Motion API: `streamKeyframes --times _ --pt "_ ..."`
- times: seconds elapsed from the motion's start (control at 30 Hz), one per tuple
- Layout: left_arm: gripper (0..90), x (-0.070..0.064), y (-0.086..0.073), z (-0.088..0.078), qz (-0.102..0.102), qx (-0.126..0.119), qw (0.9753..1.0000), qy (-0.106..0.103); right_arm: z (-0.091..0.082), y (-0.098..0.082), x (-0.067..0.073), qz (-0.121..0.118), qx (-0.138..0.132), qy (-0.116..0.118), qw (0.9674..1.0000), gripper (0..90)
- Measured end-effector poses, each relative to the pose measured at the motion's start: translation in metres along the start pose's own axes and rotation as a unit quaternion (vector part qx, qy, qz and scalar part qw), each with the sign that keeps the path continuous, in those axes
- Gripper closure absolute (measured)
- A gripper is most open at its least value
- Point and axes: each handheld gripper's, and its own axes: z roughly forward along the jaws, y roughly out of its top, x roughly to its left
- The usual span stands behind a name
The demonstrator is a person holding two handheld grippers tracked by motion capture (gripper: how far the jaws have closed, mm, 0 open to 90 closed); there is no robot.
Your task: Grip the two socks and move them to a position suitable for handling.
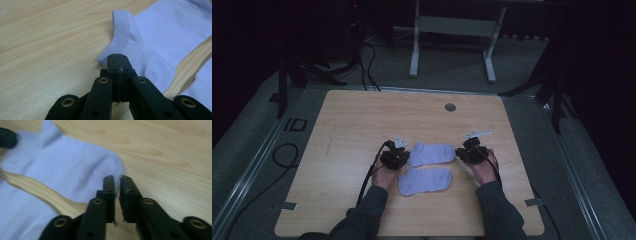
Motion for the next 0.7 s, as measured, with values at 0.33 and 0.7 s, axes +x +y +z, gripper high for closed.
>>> streamKeyframes --times 0.33,0.7 --pt "82.5 0.007 0.002 -0.022 -0.011 -0.022 0.9997 -0.010 0.008 0.025 0.032 -0.053 -0.009 0.021 0.9983 64.5" --pt "78.3 0.010 -0.013 -0.051 -0.012 -0.020 0.9996 -0.018 0.039 0.043 0.070 -0.114 0.020 0.043 0.9924 57.6"
